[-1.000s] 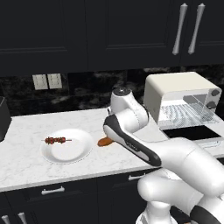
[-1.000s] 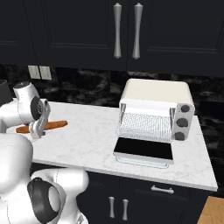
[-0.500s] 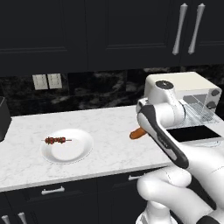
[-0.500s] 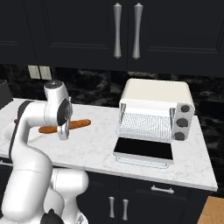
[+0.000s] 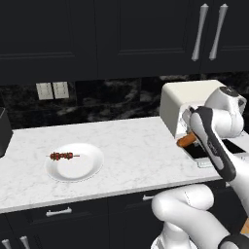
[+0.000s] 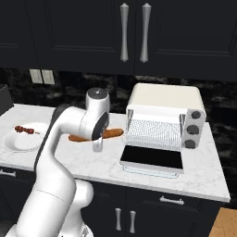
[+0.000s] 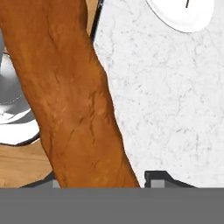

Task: Pick up the kebab skewer and baguette bread, and place them inside the toaster oven. Close the toaster oven door and start by setting the timer.

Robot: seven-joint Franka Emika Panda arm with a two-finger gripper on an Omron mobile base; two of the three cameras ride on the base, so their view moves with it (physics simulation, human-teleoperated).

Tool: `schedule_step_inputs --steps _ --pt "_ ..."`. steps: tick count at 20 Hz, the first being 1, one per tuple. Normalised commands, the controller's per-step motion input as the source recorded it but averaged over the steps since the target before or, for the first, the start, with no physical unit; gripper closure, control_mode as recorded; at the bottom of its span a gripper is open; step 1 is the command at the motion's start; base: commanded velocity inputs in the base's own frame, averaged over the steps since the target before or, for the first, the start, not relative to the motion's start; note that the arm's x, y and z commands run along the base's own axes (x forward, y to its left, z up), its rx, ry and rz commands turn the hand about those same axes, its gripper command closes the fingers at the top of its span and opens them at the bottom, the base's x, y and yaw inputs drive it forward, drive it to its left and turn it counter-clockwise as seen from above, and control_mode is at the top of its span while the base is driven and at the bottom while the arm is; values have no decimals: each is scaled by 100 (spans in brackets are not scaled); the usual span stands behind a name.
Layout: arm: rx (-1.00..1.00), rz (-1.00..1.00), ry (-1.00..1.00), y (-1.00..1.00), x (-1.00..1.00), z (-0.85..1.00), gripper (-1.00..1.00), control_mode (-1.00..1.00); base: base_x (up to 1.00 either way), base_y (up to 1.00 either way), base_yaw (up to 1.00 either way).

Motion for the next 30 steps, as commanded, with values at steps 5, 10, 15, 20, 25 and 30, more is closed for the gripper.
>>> schedule_step_inputs --steps 5,10,15,20,25,30 --pt "5 0 0 -99 16 9 100 -100 0 0 0" --pt "11 0 -2 -81 51 19 100 -100 0 0 0" --pt "15 0 0 -60 53 1 100 -100 0 0 0" --pt "9 0 -11 -17 40 -7 100 -100 0 0 0" --pt "0 0 -14 -19 42 -4 100 -100 0 0 0" --pt "0 -2 -21 -4 23 -14 100 -100 0 0 0"
